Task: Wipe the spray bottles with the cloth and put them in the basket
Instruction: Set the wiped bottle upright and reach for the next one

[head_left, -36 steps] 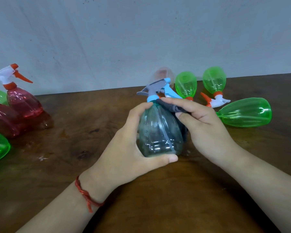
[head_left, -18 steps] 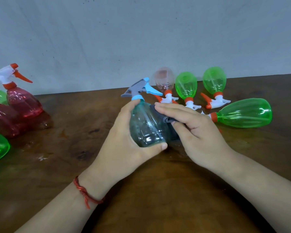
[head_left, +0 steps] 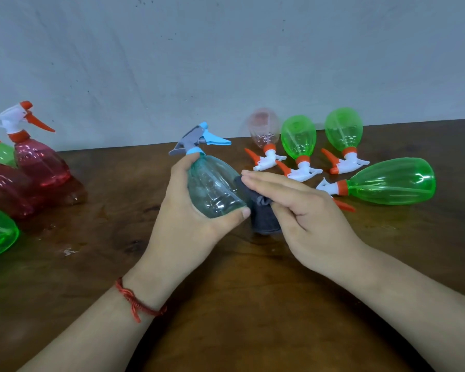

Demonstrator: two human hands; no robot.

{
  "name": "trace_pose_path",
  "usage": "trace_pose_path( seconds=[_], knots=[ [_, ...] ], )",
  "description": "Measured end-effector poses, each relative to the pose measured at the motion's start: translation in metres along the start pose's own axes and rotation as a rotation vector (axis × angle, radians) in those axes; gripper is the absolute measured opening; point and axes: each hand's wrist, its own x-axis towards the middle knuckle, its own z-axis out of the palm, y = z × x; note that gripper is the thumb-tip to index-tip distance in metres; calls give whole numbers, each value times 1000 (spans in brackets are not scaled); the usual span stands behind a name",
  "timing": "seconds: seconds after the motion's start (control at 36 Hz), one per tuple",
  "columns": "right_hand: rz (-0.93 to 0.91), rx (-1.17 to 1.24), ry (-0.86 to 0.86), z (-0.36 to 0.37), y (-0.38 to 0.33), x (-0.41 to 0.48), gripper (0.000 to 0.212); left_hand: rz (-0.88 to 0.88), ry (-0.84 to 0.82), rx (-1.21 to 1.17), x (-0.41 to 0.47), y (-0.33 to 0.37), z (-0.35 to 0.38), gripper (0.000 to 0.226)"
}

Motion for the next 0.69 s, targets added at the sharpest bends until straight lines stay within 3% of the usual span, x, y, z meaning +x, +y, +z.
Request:
trace_pose_path(
  seconds=[0.31,0.56,0.69],
  knots=[
    [167,109,99,-9,0,9,52,121,-315,-66,-17,3,12,112],
    [237,211,140,-6,-5,6,40,149,-388,-46,-13,0,9,113],
    [162,152,138,-5,-4,4,47,212,-322,51,-12,4,8,114]
  ],
)
